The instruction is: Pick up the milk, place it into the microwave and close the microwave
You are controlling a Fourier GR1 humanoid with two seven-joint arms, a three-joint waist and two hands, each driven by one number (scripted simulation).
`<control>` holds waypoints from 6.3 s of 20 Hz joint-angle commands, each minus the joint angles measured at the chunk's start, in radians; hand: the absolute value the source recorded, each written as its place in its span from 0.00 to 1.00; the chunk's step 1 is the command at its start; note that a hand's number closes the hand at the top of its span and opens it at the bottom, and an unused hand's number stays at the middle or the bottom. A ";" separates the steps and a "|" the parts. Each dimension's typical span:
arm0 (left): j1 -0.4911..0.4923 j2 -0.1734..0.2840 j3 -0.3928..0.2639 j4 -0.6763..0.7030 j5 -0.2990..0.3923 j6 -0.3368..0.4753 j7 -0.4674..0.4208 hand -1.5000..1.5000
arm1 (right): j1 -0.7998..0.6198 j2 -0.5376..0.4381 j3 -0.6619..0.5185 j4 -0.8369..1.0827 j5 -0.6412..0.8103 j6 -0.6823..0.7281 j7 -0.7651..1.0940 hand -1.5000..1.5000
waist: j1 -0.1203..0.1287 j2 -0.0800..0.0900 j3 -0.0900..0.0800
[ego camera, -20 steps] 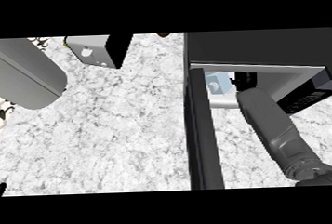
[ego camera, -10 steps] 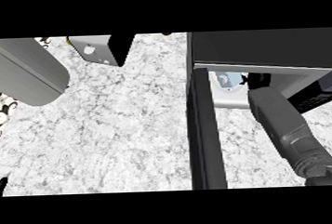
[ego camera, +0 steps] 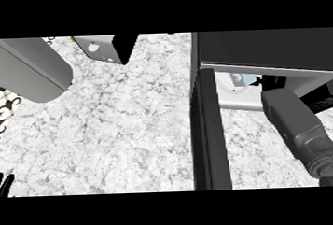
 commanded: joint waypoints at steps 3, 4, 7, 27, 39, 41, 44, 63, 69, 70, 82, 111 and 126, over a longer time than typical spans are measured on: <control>-0.036 0.007 0.003 0.023 -0.007 0.002 0.007 0.00 | 0.007 0.003 0.025 0.033 0.036 -0.046 -0.002 1.00 | 0.009 0.006 0.002; -0.051 0.005 -0.008 0.032 -0.009 0.006 0.023 0.00 | -0.005 -0.008 0.031 0.032 0.041 -0.025 0.001 1.00 | 0.010 0.010 0.003; -0.045 0.018 0.005 0.053 -0.008 -0.013 0.007 0.00 | -0.003 -0.021 0.055 0.054 0.069 -0.023 0.017 0.00 | 0.025 0.012 0.002; -0.120 -0.008 -0.013 0.110 -0.045 0.009 -0.001 0.00 | -0.023 0.084 0.061 0.031 0.094 -0.088 0.011 0.00 | 0.006 0.000 0.002; -0.060 -0.026 -0.010 0.094 -0.070 -0.004 -0.045 0.00 | 0.014 0.089 0.016 -0.002 0.058 -0.022 -0.037 0.00 | -0.019 -0.015 0.001; -0.076 -0.030 -0.018 0.063 -0.088 0.015 -0.032 0.00 | 0.004 0.052 0.015 0.007 0.058 0.032 -0.030 0.00 | -0.017 -0.011 0.002; -0.058 -0.027 0.021 0.083 -0.060 0.010 -0.043 0.00 | 0.043 0.031 0.003 -0.007 0.044 0.117 -0.079 0.00 | -0.038 -0.021 0.001; 0.074 -0.066 -0.143 -0.033 -0.121 -0.100 -0.008 0.00 | 0.281 0.178 -0.040 -0.119 -0.066 0.509 -0.268 0.00 | -0.110 -0.052 -0.003; 0.052 -0.071 -0.207 -0.003 -0.157 -0.138 -0.036 0.00 | 0.434 0.212 -0.008 -0.202 -0.088 0.714 -0.357 0.00 | -0.134 -0.059 -0.005; 0.079 -0.083 -0.240 -0.061 -0.169 -0.126 0.011 0.00 | 0.423 0.193 -0.004 -0.237 -0.094 0.726 -0.297 0.00 | -0.126 -0.057 -0.004; -0.104 -0.113 -0.385 0.039 -0.399 -0.078 0.043 1.00 | 0.830 0.181 0.082 -0.724 -0.180 0.904 -0.205 0.00 | -0.148 -0.059 -0.006; -1.073 -0.138 -1.060 0.817 -0.329 0.671 0.319 1.00 | 1.293 -0.047 -0.061 -1.512 -0.531 1.152 0.101 0.00 | -0.173 -0.043 -0.006; -1.326 -0.138 -1.186 0.918 0.070 0.799 0.259 1.00 | 1.154 -0.113 0.010 -1.621 -0.610 1.245 0.204 0.00 | -0.297 -0.014 -0.010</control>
